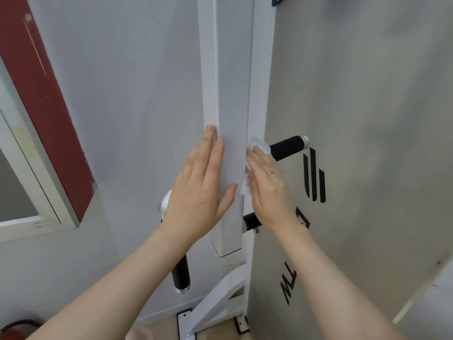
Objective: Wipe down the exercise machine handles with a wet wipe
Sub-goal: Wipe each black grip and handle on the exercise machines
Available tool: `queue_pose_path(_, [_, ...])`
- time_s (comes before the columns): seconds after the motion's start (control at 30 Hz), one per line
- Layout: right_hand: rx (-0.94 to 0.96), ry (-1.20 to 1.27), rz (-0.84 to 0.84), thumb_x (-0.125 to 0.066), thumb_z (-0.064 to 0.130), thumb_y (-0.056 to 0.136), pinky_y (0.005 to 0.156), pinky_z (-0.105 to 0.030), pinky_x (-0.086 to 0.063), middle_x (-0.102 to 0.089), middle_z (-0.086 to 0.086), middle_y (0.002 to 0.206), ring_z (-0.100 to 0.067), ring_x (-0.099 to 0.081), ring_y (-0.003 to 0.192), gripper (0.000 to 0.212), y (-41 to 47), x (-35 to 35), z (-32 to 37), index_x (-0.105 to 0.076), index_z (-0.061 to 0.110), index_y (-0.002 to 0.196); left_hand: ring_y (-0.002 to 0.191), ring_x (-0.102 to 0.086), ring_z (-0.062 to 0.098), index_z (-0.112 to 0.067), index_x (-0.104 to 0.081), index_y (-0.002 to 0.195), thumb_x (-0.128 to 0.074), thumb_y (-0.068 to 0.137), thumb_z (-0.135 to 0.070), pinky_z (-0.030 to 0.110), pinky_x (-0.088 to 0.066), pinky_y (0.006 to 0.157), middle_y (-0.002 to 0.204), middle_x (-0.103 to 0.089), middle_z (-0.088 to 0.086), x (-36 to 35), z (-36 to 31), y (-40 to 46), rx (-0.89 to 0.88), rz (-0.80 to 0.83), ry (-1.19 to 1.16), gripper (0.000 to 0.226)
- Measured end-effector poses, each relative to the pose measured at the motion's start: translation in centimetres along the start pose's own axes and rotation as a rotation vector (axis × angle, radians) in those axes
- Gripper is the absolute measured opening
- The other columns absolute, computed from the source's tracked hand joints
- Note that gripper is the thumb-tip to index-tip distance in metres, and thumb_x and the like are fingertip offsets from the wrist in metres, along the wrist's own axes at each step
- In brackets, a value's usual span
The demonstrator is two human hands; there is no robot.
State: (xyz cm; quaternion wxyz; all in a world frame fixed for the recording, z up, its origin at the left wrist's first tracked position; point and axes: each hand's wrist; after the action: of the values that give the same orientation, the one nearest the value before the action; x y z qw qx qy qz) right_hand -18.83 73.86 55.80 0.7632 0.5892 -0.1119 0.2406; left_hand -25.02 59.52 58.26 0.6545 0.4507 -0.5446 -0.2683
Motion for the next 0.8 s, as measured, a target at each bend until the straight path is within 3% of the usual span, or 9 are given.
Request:
queue_pose_path(0.1, [-0.12, -0.101, -0.067, -0.029, 0.014, 0.093, 0.109, -0.05, -0.029, -0.054, -0.013, 0.133, -0.027, -0.036, 0.132, 0.043, 0.9, 1.4, -3.5, -0.051, 0.001, 0.128, 0.137, -0.024, 0.018, -0.016, -0.014, 0.146, -0.048, 0.085, -0.045, 0.025, -0.036, 0.099, 0.155, -0.013, 0.016, 1.1, -0.6, 0.8, 0.245, 0.033, -0.135, 0.075])
queue_pose_path(0.17, [-0.125, -0.154, -0.1, -0.028, 0.013, 0.093, 0.108, -0.052, -0.03, -0.055, -0.013, 0.131, -0.032, -0.037, 0.132, 0.043, 1.5, 1.5, -3.4, -0.051, 0.001, 0.127, 0.132, -0.037, 0.019, -0.038, -0.007, 0.139, -0.056, 0.085, -0.042, 0.014, -0.035, 0.09, 0.153, -0.026, 0.01, 1.5, -0.8, 1.1, 0.343, 0.078, -0.234, 0.073])
queue_pose_path(0.3, [0.212, -0.155, 0.074, -0.033, -0.001, 0.086, 0.111, -0.04, -0.022, -0.057, -0.014, 0.128, -0.027, -0.037, 0.128, 0.044, 1.3, -0.1, -1.7, -0.046, 0.005, 0.128, 0.127, -0.041, 0.019, -0.027, -0.019, 0.145, -0.064, 0.082, -0.032, 0.036, -0.045, 0.098, 0.144, -0.036, -0.001, 1.2, 0.2, 2.2, 0.418, 0.065, -0.368, 0.077])
queue_pose_path(0.37, [0.071, -0.143, 0.091, -0.031, -0.002, 0.086, 0.112, -0.042, -0.022, -0.058, -0.01, 0.124, -0.028, -0.038, 0.128, 0.044, 2.7, 0.9, -3.1, -0.053, 0.007, 0.123, 0.124, -0.041, 0.014, -0.024, -0.021, 0.145, -0.066, 0.082, -0.029, 0.027, -0.047, 0.094, 0.141, -0.031, -0.008, 0.9, 0.8, 2.5, 0.419, 0.065, -0.389, 0.078])
queue_pose_path(0.47, [-0.216, -0.277, -0.025, -0.036, -0.008, 0.088, 0.111, -0.028, -0.008, -0.058, -0.009, 0.125, -0.033, -0.036, 0.133, 0.04, 3.8, 1.3, -4.2, -0.056, 0.006, 0.12, 0.118, -0.041, 0.006, -0.024, -0.022, 0.145, -0.068, 0.081, -0.025, 0.011, -0.041, 0.09, 0.133, -0.03, -0.014, 0.9, 1.5, 3.0, 0.419, 0.085, -0.408, 0.079])
queue_pose_path(0.53, [-0.144, -0.295, 0.004, -0.038, -0.015, 0.082, 0.111, -0.033, -0.013, -0.06, -0.01, 0.122, -0.034, -0.04, 0.13, 0.045, 3.9, 0.3, -3.1, -0.056, 0.005, 0.118, 0.118, -0.044, 0.009, -0.027, -0.019, 0.145, -0.069, 0.08, -0.026, 0.021, -0.041, 0.095, 0.134, -0.034, -0.01, 0.6, 1.9, 2.9, 0.426, 0.103, -0.409, 0.083])
queue_pose_path(0.63, [0.048, -0.34, 0.077, -0.027, -0.007, 0.078, 0.111, -0.034, -0.018, -0.062, -0.007, 0.119, -0.032, -0.046, 0.126, 0.051, 3.3, -0.2, -2.8, -0.057, 0.007, 0.117, 0.105, -0.05, 0.01, -0.04, -0.012, 0.143, -0.07, 0.078, -0.03, 0.032, -0.049, 0.086, 0.126, -0.041, -0.011, 0.2, 2.3, 2.6, 0.457, 0.121, -0.425, 0.088])
queue_pose_path(0.77, [-0.168, -0.45, -0.07, -0.034, -0.013, 0.07, 0.111, -0.036, -0.016, -0.065, -0.013, 0.115, -0.035, -0.049, 0.123, 0.053, 4.6, 1.1, -5.0, -0.061, 0.003, 0.112, 0.102, -0.052, 0.011, -0.05, -0.008, 0.135, -0.07, 0.078, -0.029, 0.03, -0.05, 0.082, 0.125, -0.045, -0.007, 0.4, 2.7, 2.9, 0.446, 0.152, -0.45, 0.087])
queue_pose_path(0.8, [-0.179, -0.43, -0.088, -0.035, -0.014, 0.068, 0.111, -0.039, -0.021, -0.065, -0.015, 0.113, -0.035, -0.049, 0.122, 0.052, 4.7, 0.8, -4.5, -0.062, 0.001, 0.11, 0.101, -0.052, 0.011, -0.049, -0.008, 0.136, -0.07, 0.079, -0.029, 0.028, -0.049, 0.082, 0.125, -0.045, -0.006, 0.4, 2.6, 3.1, 0.447, 0.16, -0.455, 0.087])
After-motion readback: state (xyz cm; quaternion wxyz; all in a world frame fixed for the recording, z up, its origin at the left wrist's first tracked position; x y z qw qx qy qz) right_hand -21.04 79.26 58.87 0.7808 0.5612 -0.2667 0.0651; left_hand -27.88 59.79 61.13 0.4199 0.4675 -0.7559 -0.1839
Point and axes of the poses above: each hand's wrist, its own y-axis towards the middle knuckle, its own x-axis out of the back of the hand, z = x × y
